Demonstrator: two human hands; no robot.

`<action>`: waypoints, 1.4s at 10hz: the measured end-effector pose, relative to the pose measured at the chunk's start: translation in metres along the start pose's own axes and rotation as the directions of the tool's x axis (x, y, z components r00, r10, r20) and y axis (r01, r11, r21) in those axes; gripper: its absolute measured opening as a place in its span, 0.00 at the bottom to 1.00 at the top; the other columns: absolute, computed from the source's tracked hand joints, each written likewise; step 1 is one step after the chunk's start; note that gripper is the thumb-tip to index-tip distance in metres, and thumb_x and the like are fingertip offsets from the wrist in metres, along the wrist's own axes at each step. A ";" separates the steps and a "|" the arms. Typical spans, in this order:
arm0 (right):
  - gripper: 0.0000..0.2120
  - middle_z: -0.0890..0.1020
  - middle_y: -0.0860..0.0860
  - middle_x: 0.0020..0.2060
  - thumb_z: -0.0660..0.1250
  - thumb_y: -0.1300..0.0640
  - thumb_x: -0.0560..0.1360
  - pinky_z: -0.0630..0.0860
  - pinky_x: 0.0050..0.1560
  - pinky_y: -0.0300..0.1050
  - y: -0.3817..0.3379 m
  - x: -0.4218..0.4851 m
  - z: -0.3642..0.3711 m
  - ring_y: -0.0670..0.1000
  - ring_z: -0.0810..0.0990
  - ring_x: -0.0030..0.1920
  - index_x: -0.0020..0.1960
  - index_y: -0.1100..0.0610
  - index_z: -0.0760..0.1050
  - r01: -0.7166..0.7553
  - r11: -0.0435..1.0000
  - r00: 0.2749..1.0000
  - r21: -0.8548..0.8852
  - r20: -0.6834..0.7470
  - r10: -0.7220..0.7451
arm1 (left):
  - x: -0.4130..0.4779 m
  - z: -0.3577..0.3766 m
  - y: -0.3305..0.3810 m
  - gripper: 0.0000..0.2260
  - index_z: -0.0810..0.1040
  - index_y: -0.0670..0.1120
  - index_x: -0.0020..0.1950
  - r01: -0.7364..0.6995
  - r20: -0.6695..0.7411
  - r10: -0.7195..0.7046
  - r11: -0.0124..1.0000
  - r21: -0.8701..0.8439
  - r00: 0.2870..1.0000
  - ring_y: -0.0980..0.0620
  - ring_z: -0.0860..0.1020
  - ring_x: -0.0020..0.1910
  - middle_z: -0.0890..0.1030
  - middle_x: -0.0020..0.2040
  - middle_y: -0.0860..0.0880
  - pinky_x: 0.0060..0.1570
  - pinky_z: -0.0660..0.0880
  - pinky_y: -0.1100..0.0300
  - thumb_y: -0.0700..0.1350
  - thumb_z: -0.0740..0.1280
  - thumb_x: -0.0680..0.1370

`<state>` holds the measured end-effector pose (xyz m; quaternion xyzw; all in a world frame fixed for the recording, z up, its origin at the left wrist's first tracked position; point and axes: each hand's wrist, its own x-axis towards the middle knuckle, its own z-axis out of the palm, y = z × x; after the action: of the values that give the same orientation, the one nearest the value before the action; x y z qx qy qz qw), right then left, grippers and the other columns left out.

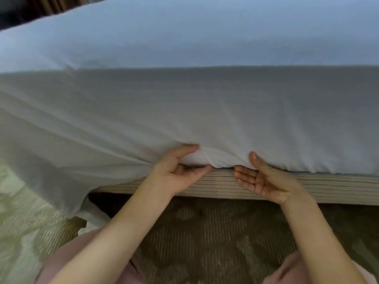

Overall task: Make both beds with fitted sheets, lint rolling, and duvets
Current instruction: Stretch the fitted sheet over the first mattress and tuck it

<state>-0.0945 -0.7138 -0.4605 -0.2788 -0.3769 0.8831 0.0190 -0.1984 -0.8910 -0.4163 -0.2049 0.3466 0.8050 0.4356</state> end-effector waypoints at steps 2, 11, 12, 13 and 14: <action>0.54 0.85 0.59 0.41 0.84 0.63 0.28 0.81 0.42 0.52 0.028 -0.017 0.018 0.55 0.85 0.42 0.55 0.64 0.76 0.010 0.905 0.997 0.425 -0.073 0.023 | -0.027 -0.018 0.004 0.06 0.75 0.39 0.51 -0.161 -0.237 0.135 0.982 -0.094 0.962 0.49 0.77 0.60 0.75 0.59 0.41 0.61 0.74 0.55 0.32 0.65 0.76; 0.09 0.83 0.54 0.42 0.63 0.51 0.78 0.74 0.36 0.41 0.149 0.039 0.194 0.50 0.82 0.41 0.46 0.57 0.75 -0.180 0.936 0.981 -0.302 0.015 0.194 | -0.080 -0.187 0.144 0.39 0.62 0.37 0.71 -0.062 -0.424 0.261 0.901 0.429 0.867 0.42 0.74 0.61 0.72 0.65 0.39 0.57 0.71 0.48 0.55 0.73 0.69; 0.09 0.84 0.52 0.42 0.63 0.49 0.78 0.73 0.30 0.38 0.169 0.050 0.215 0.47 0.83 0.38 0.49 0.55 0.75 -0.119 0.941 0.993 -0.317 -0.037 0.114 | -0.061 -0.194 0.150 0.26 0.73 0.41 0.60 -0.173 -0.335 0.376 0.846 0.504 0.864 0.48 0.78 0.50 0.78 0.53 0.45 0.51 0.72 0.54 0.57 0.72 0.70; 0.06 0.84 0.50 0.33 0.62 0.55 0.80 0.70 0.24 0.33 0.180 0.063 0.236 0.44 0.82 0.29 0.46 0.55 0.75 -0.049 0.960 0.988 -0.277 -0.156 0.006 | -0.040 -0.203 0.163 0.09 0.76 0.46 0.48 -0.424 -0.237 0.682 0.650 0.631 0.692 0.50 0.79 0.45 0.79 0.42 0.51 0.44 0.74 0.60 0.48 0.72 0.74; 0.10 0.82 0.47 0.25 0.59 0.59 0.80 0.65 0.19 0.31 0.183 0.072 0.250 0.43 0.79 0.23 0.41 0.57 0.74 -0.003 0.976 0.958 -0.219 -0.282 -0.060 | -0.036 -0.211 0.172 0.04 0.76 0.48 0.46 -0.435 -0.115 0.746 0.499 0.750 0.656 0.51 0.79 0.42 0.80 0.39 0.52 0.51 0.76 0.55 0.47 0.70 0.76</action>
<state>-0.2498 -0.9907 -0.4786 -0.3987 -0.4681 0.7866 0.0558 -0.3182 -1.1322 -0.4710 -0.0705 0.7441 0.6597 0.0783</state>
